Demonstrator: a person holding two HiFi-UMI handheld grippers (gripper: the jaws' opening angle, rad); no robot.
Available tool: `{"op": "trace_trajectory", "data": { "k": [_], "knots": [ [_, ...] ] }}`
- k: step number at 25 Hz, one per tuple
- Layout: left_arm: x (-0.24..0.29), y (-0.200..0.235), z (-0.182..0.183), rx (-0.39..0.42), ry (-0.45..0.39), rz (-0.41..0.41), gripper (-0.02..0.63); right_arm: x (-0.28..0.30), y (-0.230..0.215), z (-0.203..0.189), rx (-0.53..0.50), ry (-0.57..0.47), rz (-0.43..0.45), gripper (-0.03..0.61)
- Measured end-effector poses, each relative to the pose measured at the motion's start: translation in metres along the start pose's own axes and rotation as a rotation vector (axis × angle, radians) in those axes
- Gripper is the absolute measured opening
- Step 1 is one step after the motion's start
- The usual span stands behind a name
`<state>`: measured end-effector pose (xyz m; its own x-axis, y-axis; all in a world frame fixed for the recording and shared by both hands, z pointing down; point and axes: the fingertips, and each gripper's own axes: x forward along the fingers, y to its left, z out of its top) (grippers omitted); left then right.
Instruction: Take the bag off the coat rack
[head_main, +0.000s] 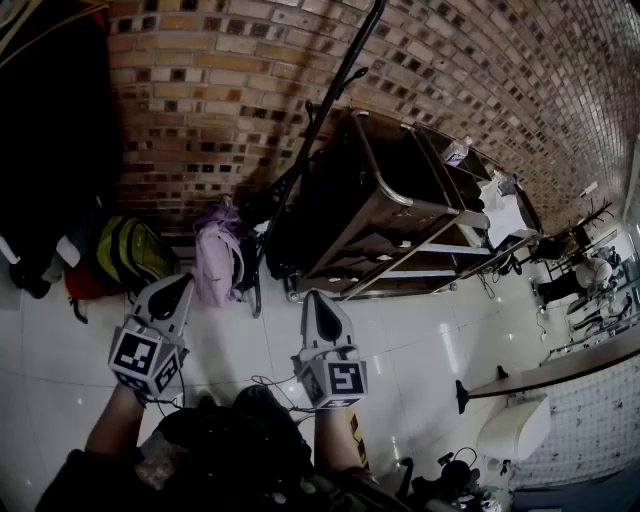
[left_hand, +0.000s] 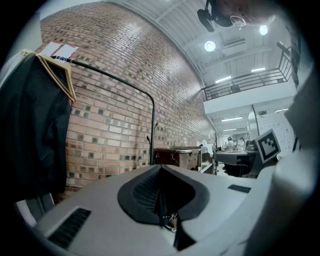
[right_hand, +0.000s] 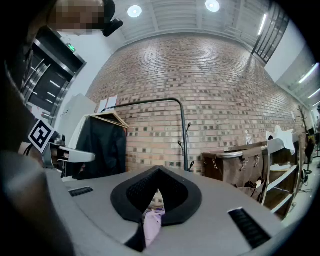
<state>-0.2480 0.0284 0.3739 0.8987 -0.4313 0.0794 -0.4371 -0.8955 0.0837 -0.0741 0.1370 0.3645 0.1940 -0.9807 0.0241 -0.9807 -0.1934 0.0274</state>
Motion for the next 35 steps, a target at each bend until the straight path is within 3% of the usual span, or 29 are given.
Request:
{"op": "trace_trajectory", "data": {
  "k": [5,11,14,25,35],
  "knots": [
    [0.007,0.013,-0.01,-0.008,-0.005,0.011,0.04,0.011,-0.01,0.003,-0.013,-0.051,-0.023,0.015],
    [0.027,0.026,-0.013,-0.002,-0.008,0.05,0.04,0.039,-0.036,-0.019,0.01,0.002,-0.032,0.015],
    [0.046,0.039,-0.019,-0.011,-0.009,0.082,0.04,0.067,-0.05,-0.02,0.007,-0.047,-0.012,0.015],
    [0.172,0.07,-0.002,0.013,-0.058,0.131,0.04,0.182,-0.132,-0.022,0.02,-0.087,0.01,0.015],
    [0.286,0.085,0.003,0.044,-0.036,0.148,0.04,0.271,-0.192,-0.021,0.049,-0.09,0.071,0.015]
  ]
}}
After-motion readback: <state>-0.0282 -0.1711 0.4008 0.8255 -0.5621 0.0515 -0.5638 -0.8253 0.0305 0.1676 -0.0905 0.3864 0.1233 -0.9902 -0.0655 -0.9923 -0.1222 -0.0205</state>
